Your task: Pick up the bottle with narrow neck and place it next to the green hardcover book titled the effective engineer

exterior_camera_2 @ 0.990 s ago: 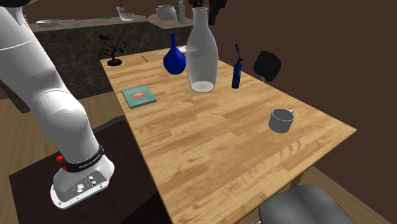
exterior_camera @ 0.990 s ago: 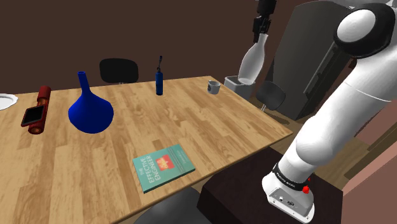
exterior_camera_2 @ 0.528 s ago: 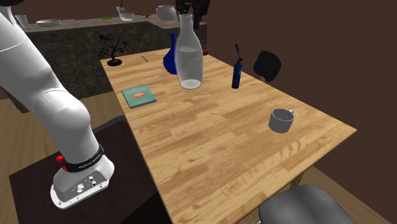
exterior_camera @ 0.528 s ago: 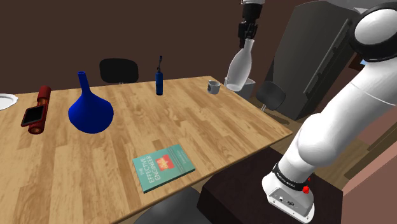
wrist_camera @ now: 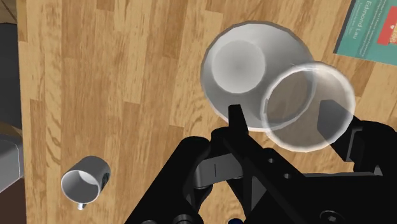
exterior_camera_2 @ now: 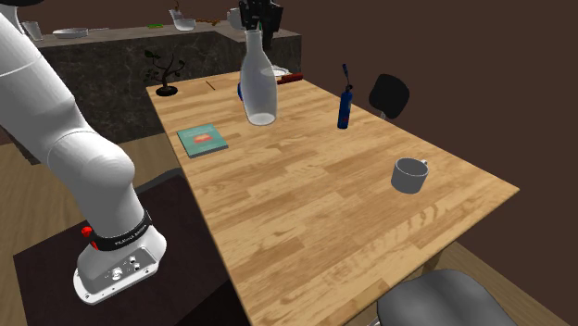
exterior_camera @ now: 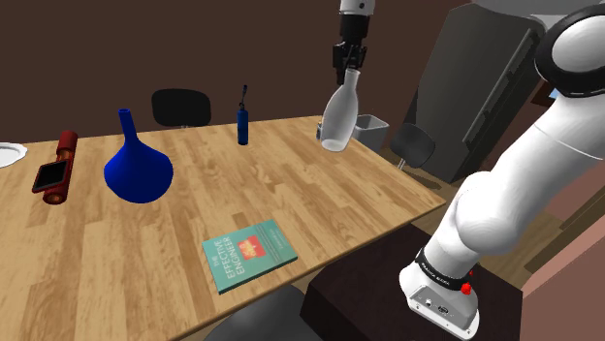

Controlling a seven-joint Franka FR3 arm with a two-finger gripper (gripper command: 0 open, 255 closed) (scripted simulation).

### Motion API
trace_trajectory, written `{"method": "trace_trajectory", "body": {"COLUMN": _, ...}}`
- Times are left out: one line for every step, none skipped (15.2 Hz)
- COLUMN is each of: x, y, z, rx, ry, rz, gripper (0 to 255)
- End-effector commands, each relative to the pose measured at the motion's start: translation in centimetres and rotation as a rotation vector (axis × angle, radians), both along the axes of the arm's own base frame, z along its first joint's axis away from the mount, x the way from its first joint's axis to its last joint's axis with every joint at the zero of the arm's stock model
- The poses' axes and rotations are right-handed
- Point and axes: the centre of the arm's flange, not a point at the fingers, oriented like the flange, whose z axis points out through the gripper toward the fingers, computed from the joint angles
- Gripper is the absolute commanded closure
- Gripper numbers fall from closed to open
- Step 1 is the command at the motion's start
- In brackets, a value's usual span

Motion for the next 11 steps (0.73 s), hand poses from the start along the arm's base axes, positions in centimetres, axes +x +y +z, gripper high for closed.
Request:
{"method": "trace_trajectory", "body": {"x": 0.6, "y": 2.4, "z": -1.0, "rx": 0.0, "ry": -0.001, "rz": -0.001, "gripper": 255}}
{"method": "trace_trajectory", "body": {"x": 1.0, "y": 3.6, "z": -1.4, "rx": 0.0, "ry": -0.001, "rz": -0.001, "gripper": 255}}
{"method": "trace_trajectory", "body": {"x": 1.3, "y": 4.8, "z": -1.8, "rx": 0.0, "ry": -0.001, "rz": -0.001, "gripper": 255}}
{"method": "trace_trajectory", "body": {"x": 1.7, "y": 6.0, "z": -2.3, "rx": 0.0, "ry": -0.001, "rz": -0.001, "gripper": 255}}
{"method": "trace_trajectory", "body": {"x": 2.0, "y": 7.2, "z": -2.7, "rx": 0.0, "ry": -0.001, "rz": -0.001, "gripper": 255}}
{"method": "trace_trajectory", "body": {"x": 2.4, "y": 8.4, "z": -3.1, "rx": 0.0, "ry": -0.001, "rz": -0.001, "gripper": 255}}
{"method": "trace_trajectory", "body": {"x": 2.7, "y": 9.6, "z": -3.5, "rx": 0.0, "ry": -0.001, "rz": -0.001, "gripper": 255}}
{"method": "trace_trajectory", "body": {"x": 3.1, "y": 10.8, "z": -3.9, "rx": 0.0, "ry": -0.001, "rz": -0.001, "gripper": 255}}
{"method": "trace_trajectory", "body": {"x": 3.4, "y": 12.0, "z": -4.3, "rx": 0.0, "ry": -0.001, "rz": -0.001, "gripper": 255}}
{"method": "trace_trajectory", "body": {"x": 3.8, "y": 13.2, "z": -4.7, "rx": 0.0, "ry": -0.001, "rz": -0.001, "gripper": 255}}
{"method": "trace_trajectory", "body": {"x": 4.1, "y": 14.5, "z": -5.2, "rx": 0.0, "ry": -0.001, "rz": -0.001, "gripper": 255}}
